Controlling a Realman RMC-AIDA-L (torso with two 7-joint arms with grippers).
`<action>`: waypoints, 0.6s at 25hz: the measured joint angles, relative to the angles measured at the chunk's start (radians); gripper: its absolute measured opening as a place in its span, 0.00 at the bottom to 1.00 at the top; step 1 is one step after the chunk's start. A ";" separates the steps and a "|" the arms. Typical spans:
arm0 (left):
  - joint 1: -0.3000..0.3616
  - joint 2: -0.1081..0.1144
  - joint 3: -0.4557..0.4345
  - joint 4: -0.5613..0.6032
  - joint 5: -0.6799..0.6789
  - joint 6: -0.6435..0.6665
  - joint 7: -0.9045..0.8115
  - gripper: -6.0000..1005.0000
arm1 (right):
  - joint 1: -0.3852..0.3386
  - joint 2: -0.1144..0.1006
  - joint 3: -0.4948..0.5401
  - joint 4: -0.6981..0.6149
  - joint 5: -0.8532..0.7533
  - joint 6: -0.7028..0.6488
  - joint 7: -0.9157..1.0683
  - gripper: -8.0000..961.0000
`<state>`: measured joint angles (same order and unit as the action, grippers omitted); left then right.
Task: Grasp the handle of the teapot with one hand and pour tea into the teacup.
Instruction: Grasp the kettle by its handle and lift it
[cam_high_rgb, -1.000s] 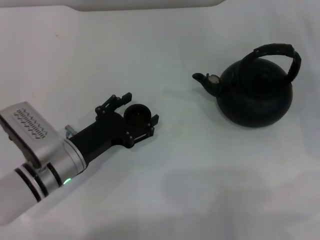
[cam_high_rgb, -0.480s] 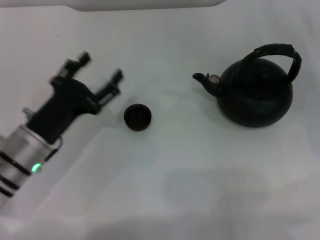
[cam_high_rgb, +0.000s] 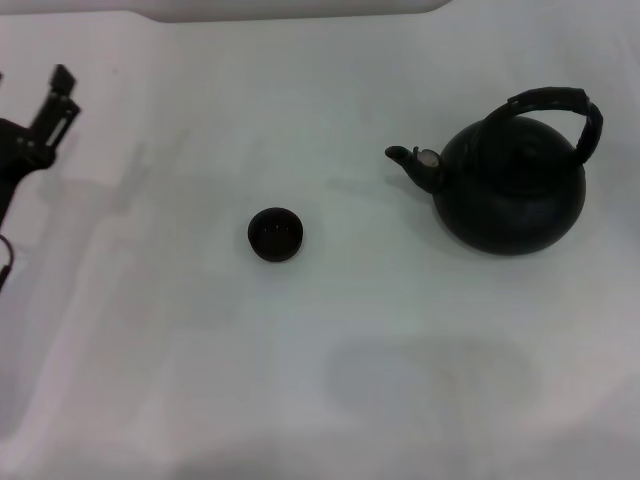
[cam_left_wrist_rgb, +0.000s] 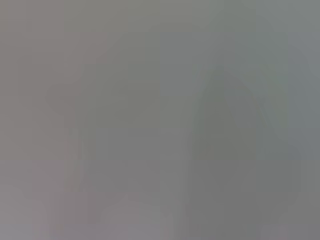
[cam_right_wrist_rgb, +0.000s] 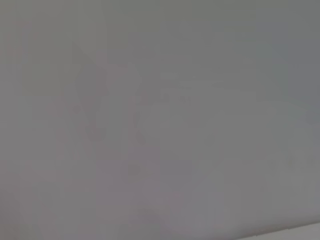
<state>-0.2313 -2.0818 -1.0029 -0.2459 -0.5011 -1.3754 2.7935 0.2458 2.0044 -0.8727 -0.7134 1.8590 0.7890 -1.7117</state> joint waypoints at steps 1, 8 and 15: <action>-0.002 0.001 0.000 0.006 -0.021 0.000 0.000 0.88 | -0.027 0.001 -0.019 -0.076 -0.064 -0.017 0.073 0.71; -0.023 0.003 -0.002 0.038 -0.122 0.006 0.002 0.88 | -0.149 0.005 -0.034 -0.439 -0.439 0.102 0.507 0.71; -0.034 0.005 -0.004 0.048 -0.187 0.009 0.003 0.88 | -0.167 0.007 -0.029 -0.686 -0.738 0.389 0.808 0.71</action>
<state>-0.2652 -2.0772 -1.0069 -0.1984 -0.6881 -1.3663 2.7969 0.0785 2.0119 -0.9016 -1.3993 1.1214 1.1776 -0.9034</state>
